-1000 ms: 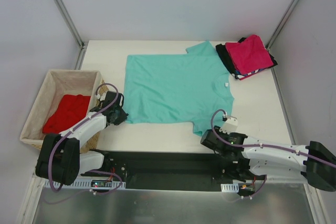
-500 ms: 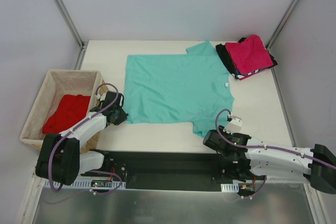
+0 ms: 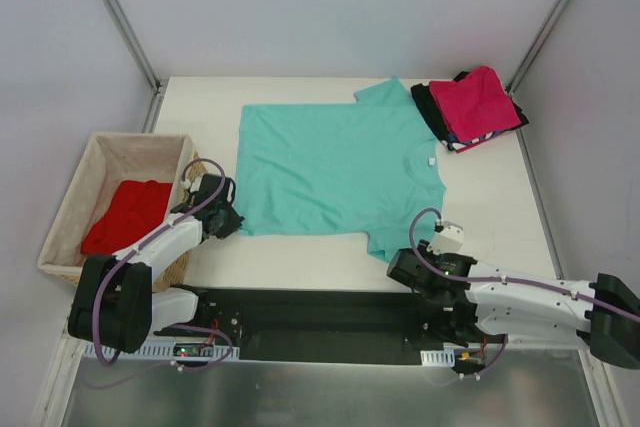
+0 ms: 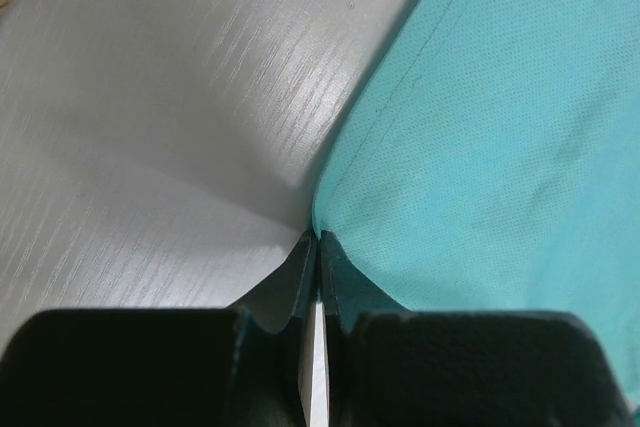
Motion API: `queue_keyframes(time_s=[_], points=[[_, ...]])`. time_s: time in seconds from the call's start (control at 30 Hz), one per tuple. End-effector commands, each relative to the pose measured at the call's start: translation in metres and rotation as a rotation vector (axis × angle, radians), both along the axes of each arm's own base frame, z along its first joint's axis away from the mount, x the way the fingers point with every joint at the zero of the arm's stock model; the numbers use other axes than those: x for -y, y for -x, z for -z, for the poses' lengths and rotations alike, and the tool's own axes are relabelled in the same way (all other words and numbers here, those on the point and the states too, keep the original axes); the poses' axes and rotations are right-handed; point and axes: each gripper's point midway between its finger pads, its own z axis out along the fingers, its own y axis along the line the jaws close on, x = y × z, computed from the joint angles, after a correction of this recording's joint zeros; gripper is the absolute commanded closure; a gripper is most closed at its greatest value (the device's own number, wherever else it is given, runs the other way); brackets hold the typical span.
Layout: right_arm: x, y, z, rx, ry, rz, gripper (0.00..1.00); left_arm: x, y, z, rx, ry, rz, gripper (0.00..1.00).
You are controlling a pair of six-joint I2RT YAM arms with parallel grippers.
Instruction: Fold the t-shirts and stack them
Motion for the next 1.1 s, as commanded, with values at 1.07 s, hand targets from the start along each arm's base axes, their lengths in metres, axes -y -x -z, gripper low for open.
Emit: queue_keyframes(time_s=[1.07], points=[[-0.02, -0.017, -0.01, 0.012, 0.005, -0.008, 0.99, -0.008, 0.005, -0.001, -0.014, -0.009, -0.016, 1.0]])
